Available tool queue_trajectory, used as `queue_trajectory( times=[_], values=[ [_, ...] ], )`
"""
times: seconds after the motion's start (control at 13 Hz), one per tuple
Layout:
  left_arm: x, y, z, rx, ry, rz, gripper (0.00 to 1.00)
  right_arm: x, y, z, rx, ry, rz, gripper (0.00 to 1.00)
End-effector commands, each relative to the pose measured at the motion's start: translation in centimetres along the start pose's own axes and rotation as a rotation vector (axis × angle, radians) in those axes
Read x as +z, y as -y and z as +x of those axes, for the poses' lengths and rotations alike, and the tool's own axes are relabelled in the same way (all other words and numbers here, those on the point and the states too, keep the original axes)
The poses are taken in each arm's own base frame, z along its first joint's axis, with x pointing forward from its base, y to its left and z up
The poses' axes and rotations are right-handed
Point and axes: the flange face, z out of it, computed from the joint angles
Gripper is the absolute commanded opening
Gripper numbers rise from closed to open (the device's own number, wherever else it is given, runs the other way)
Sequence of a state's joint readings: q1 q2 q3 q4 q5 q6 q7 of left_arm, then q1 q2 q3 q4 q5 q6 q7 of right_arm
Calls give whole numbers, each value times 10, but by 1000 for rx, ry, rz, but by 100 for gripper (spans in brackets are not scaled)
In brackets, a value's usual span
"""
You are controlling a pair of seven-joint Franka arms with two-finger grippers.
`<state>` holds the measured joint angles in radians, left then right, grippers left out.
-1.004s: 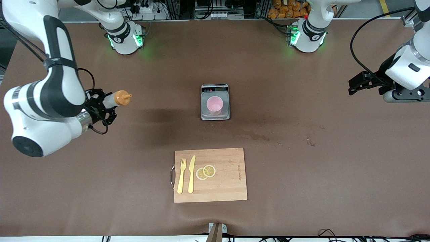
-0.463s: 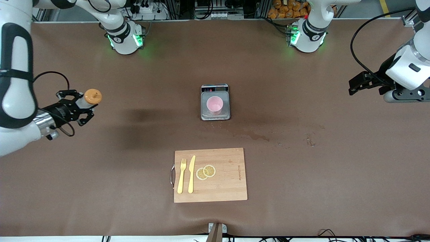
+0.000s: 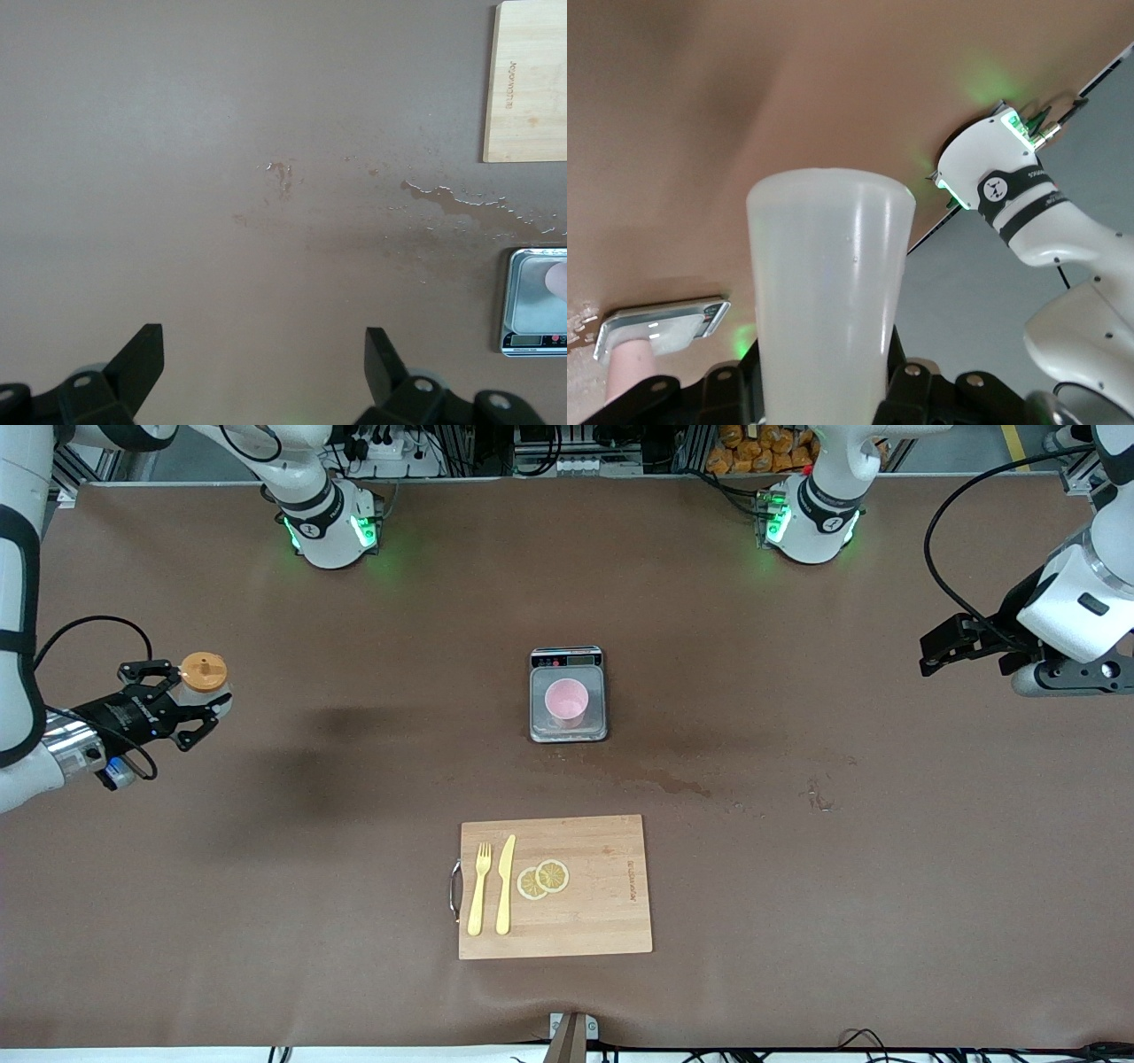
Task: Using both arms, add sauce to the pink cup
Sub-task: 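Lower the sauce bottle upright onto the table with the right gripper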
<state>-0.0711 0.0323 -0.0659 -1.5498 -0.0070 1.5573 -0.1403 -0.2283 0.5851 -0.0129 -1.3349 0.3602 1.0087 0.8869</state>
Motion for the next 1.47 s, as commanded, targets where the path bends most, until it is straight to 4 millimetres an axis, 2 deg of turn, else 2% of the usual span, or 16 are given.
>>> queue_trajectory(
  times=[0.0, 0.15, 0.31, 0.46, 0.62, 0.77, 0.93, 1.16, 1.39],
  values=[
    [-2, 2, -3, 11, 7, -6, 100, 0, -27, 52, -108, 125, 70, 50],
    [-3, 3, -3, 10, 5, -6, 100, 9, -36, 88, -159, 174, 88, 50],
    [-3, 3, -3, 10, 5, -6, 100, 14, -34, 98, -178, 194, 95, 51],
    [-3, 3, -3, 10, 5, -6, 100, 22, -33, 116, -188, 220, 114, 51],
    [-3, 2, -3, 10, 5, -6, 100, 42, -30, 154, -273, 293, 158, 51],
    [-3, 3, -3, 10, 5, -4, 100, 50, -27, 167, -296, 302, 174, 51],
    [-2, 2, -3, 10, 7, -6, 100, 66, -27, 193, -340, 333, 196, 51],
    [-2, 3, -2, 8, 7, -6, 100, 85, -22, 221, -357, 342, 217, 51],
    [-3, 5, -2, 5, 3, -5, 100, 106, -14, 239, -406, 365, 229, 51]
  ],
)
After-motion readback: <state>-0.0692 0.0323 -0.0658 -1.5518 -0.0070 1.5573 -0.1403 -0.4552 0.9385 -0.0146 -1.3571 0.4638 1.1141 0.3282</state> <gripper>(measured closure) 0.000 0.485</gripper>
